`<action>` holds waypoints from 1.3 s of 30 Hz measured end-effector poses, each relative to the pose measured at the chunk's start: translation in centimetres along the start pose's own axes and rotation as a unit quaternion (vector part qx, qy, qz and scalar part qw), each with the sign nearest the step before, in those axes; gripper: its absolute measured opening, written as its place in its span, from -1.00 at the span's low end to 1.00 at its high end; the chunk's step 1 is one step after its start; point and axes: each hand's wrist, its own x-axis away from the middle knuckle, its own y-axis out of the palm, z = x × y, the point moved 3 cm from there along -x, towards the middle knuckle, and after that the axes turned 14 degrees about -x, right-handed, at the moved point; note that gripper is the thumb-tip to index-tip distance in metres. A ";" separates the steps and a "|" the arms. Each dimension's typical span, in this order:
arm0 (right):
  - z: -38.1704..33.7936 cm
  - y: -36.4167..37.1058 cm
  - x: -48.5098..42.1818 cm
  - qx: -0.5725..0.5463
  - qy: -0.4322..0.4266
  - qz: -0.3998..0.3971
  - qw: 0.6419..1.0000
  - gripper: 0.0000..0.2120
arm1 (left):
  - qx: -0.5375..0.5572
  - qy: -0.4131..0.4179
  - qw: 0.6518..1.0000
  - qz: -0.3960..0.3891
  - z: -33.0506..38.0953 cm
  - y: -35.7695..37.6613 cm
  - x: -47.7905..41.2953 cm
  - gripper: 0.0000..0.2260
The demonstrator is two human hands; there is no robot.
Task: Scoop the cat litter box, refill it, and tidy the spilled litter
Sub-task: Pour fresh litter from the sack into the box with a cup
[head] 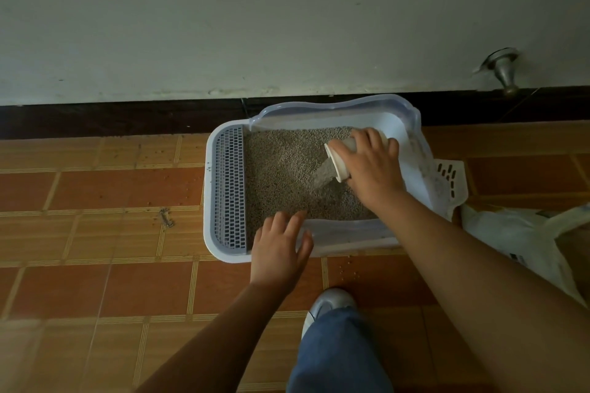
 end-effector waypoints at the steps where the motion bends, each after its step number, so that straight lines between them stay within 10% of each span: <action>1: 0.0 -0.1 0.0 0.006 -0.004 0.001 1.000 -0.31 | 0.004 -0.001 1.000 -0.008 0.0 0.0 0.0 -0.60; 21: 1.2 -2.2 2.1 0.089 -0.130 0.128 0.979 -0.40 | -0.041 -0.011 0.997 -0.065 0.8 -1.0 -0.2 -0.40; 27: 2.9 -4.4 3.8 -0.138 0.031 0.088 0.986 -0.28 | -0.068 -0.016 0.989 -0.128 1.4 -1.8 -0.3 -0.53; 39: 8.9 -6.0 6.3 -0.518 0.230 0.070 0.821 -0.19 | -0.158 0.042 0.963 -0.212 4.2 -3.2 -1.5 -0.68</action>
